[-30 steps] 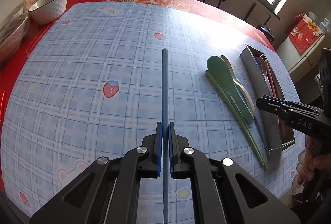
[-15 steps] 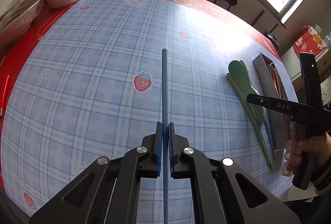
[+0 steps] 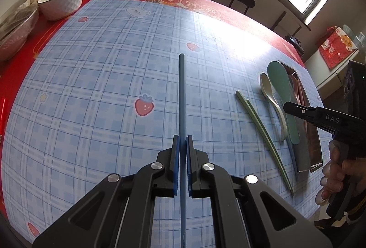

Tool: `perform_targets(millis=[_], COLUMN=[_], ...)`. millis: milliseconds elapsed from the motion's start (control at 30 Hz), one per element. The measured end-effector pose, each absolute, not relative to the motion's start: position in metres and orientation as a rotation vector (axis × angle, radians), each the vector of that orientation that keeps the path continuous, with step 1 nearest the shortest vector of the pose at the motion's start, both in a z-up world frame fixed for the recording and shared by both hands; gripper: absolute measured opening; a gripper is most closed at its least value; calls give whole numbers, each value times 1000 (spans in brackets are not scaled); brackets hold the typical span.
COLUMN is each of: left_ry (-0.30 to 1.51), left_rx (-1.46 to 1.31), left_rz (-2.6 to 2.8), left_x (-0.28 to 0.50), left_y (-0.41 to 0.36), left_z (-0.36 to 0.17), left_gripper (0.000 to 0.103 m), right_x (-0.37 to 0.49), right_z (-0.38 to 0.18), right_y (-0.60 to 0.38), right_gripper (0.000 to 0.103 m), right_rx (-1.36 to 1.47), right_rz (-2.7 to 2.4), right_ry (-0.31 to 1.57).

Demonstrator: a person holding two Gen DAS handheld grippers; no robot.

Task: Organize utensils
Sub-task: 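Grasp the green spoon with the right tool while the left tool holds the blue chopstick, then lower the green spoon into the steel holder and open the right tool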

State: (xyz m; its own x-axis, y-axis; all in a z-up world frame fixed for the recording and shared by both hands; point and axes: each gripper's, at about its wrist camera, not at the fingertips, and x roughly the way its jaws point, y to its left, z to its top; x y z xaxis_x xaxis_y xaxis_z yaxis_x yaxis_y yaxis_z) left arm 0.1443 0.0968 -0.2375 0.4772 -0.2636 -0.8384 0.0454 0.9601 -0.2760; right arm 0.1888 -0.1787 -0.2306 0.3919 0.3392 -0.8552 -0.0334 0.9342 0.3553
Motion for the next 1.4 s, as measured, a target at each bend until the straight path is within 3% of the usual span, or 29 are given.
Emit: perform_targets(millis=[567,1400], left_ry=[1072,1078], left_rx=[-215,-242], left_rz=[-215,-141], left_x=[149,138], left_y=[64,67], left_z=[-239,-240], left_gripper=[5,5], right_x=[199,239], right_z=[-225,-259], right_y=[-284,-288], right_gripper=[6,8], right_rx=[414,397], right_rz=[-7,-19], right_ry=[1106,1219])
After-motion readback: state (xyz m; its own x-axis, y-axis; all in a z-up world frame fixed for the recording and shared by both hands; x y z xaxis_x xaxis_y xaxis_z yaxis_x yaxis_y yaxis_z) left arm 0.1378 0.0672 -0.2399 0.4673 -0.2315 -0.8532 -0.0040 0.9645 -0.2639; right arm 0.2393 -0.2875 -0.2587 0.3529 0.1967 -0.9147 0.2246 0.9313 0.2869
